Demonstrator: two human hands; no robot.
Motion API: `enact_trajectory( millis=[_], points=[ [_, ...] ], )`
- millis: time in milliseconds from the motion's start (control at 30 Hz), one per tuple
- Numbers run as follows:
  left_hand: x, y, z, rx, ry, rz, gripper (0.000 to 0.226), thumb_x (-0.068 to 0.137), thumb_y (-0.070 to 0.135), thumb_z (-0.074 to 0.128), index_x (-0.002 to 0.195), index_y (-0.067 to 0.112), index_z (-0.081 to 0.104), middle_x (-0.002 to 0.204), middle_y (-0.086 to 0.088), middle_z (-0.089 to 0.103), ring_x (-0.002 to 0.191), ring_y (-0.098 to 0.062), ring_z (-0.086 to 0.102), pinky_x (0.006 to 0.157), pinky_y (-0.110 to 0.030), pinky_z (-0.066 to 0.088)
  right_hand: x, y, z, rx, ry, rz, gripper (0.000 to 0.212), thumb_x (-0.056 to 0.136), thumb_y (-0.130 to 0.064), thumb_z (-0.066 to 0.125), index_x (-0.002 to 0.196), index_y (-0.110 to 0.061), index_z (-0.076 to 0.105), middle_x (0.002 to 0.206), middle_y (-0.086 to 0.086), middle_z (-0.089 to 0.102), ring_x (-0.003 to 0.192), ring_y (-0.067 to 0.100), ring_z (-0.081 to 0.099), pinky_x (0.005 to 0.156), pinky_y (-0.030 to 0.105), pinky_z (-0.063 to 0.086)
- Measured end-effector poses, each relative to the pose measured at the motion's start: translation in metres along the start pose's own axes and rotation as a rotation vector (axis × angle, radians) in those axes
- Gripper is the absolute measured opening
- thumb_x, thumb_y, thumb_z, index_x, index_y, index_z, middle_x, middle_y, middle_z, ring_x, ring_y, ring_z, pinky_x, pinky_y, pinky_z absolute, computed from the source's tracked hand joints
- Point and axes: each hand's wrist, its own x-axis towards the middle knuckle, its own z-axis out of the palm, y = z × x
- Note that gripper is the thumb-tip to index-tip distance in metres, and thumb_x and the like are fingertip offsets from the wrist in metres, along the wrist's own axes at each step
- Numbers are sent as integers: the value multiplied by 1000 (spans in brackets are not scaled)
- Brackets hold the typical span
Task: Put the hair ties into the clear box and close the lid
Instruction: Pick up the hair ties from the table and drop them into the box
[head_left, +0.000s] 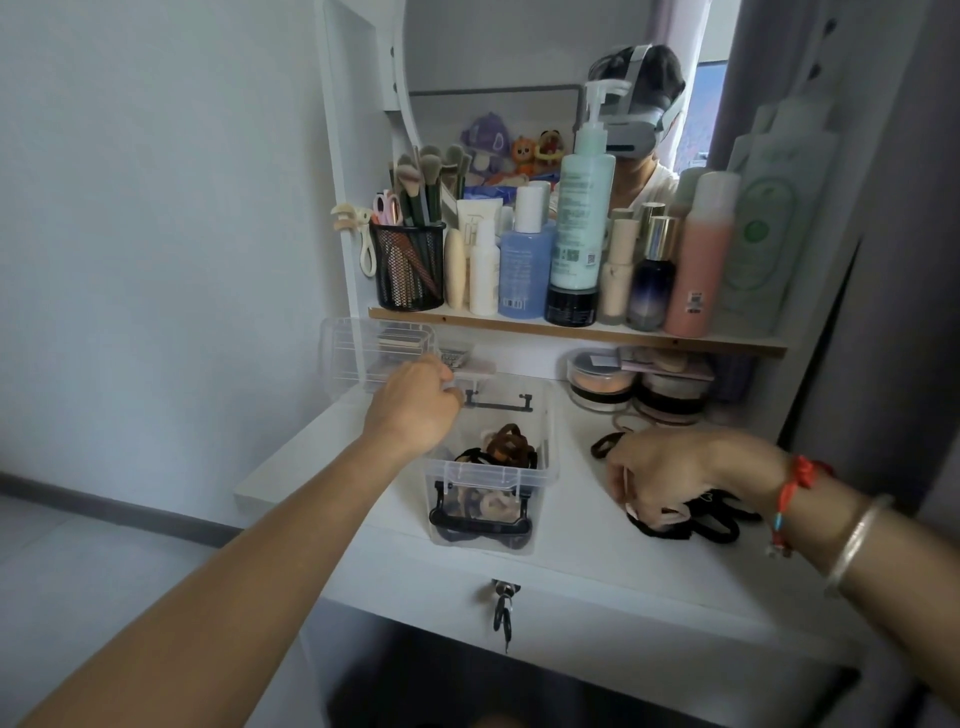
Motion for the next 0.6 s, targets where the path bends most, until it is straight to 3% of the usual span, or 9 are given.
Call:
enact_trajectory(
  millis=[67, 167, 267, 300, 367, 467, 533, 600],
  points=[
    [0, 0, 0, -2, 1, -2, 30, 89, 14, 47, 117, 6, 52, 126, -15, 57, 101, -39, 61, 93, -49, 51, 3, 1, 2, -13, -13, 22, 36, 64, 3, 51, 97, 5, 65, 76, 19, 69, 62, 20, 51, 46, 20, 34],
    [0, 0, 0, -13, 2, -3, 29, 89, 15, 47, 117, 6, 52, 126, -15, 56, 101, -39, 61, 92, -49, 51, 3, 1, -6, 75, 204, -62, 11, 71, 0, 55, 72, -3, 66, 47, -8, 57, 49, 6, 52, 48, 16, 40],
    [1, 1, 1, -33, 2, -4, 29, 89, 14, 48, 117, 6, 52, 126, -15, 56, 102, -38, 61, 91, -49, 52, 4, -6, -32, 539, 633, -201, 5, 76, -4, 64, 77, -6, 67, 55, -5, 60, 51, 2, 52, 50, 8, 41],
    [1, 1, 1, -38, 1, -5, 29, 89, 13, 48, 117, 6, 52, 125, -15, 56, 102, -38, 61, 91, -49, 52, 1, -11, -41, 730, 691, -249, 6, 77, -4, 65, 83, -7, 66, 60, -2, 59, 51, 4, 52, 51, 10, 42],
    [2, 1, 2, -45, 1, -5, 28, 89, 13, 48, 116, 6, 52, 124, -15, 57, 101, -38, 61, 91, -49, 52, -2, -22, -52, 1005, 616, -357, 16, 78, 0, 65, 93, -5, 62, 64, 3, 60, 42, 3, 55, 42, 12, 46],
    [3, 0, 3, -48, 1, -2, 27, 88, 13, 48, 115, 7, 53, 123, -15, 57, 100, -38, 61, 90, -49, 52, -1, -27, -55, 961, 395, -376, 33, 76, 7, 65, 104, -7, 57, 80, 1, 60, 55, 5, 61, 42, 8, 49],
    [5, 0, 3, -48, 2, 1, 27, 88, 14, 49, 114, 7, 53, 121, -15, 58, 98, -38, 62, 90, -49, 52, 6, -19, -54, 937, 401, -312, 37, 78, 11, 60, 110, -6, 55, 85, 0, 58, 67, 11, 59, 47, 12, 53],
    [7, 0, 4, -49, 2, 1, 27, 88, 14, 49, 114, 7, 53, 121, -15, 59, 97, -38, 62, 90, -49, 53, 14, -9, -47, 790, 520, -193, 28, 83, 8, 52, 108, -4, 58, 89, 4, 60, 76, 19, 59, 57, 21, 50]
  ],
)
